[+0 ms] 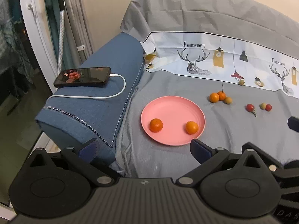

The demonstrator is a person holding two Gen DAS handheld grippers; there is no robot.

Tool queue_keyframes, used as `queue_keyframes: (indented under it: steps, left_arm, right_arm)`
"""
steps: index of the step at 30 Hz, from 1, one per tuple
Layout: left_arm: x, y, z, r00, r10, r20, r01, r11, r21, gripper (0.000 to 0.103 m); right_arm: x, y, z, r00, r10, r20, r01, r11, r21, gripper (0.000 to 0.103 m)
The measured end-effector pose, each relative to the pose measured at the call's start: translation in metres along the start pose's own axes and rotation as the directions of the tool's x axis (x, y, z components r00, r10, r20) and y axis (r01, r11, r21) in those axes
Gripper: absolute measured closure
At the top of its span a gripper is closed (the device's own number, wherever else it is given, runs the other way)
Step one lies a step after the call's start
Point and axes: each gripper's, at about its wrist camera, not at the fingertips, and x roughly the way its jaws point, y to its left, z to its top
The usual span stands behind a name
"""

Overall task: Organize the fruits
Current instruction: 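Lift both grippers away from the plate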

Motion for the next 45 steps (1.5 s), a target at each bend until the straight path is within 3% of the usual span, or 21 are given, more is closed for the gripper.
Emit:
queue_keyframes:
  steps: [8, 13, 19, 28, 33, 45]
  left_arm:
    - [-0.027, 0.002, -0.006, 0.999, 0.003, 0.042, -0.001, 0.999, -0.032, 0.0]
    - [-0.032, -0.002, -0.005, 0.998, 0.002, 0.056, -0.002, 1.0, -0.003, 0.0]
    - [-0.037, -0.004, -0.007, 0.993, 0.051, 0.103, -0.054, 0.998, 0.027, 0.0]
    - [-0.023, -0.005, -0.004, 0.997, 0.056, 0.058, -0.059, 0.997, 0.042, 0.0]
    - [-0.012, 0.0, -0.006, 1.0, 0.002, 0.002, -0.002, 1.0, 0.021, 0.0]
    - [0.004, -0.011, -0.007, 1.0, 0.019, -0.021, -0.017, 0.997, 0.073, 0.0]
  right_arm:
    - [-0.029, 0.002, -0.002, 0.999, -0.011, 0.049, 0.011, 1.0, -0.006, 0.001]
    - [-0.035, 0.0, -0.002, 0.997, -0.033, 0.07, 0.033, 0.999, 0.012, 0.001]
    - [-0.032, 0.003, -0.003, 0.998, -0.017, 0.059, 0.016, 1.0, 0.011, 0.001]
    - [-0.027, 0.003, -0.005, 0.999, -0.023, 0.039, 0.022, 1.0, 0.019, 0.001]
    - [-0.019, 0.005, -0.004, 1.0, -0.018, 0.017, 0.018, 1.0, 0.026, 0.001]
    - [-0.002, -0.002, -0.009, 1.0, -0.022, -0.022, 0.023, 0.998, 0.05, 0.001]
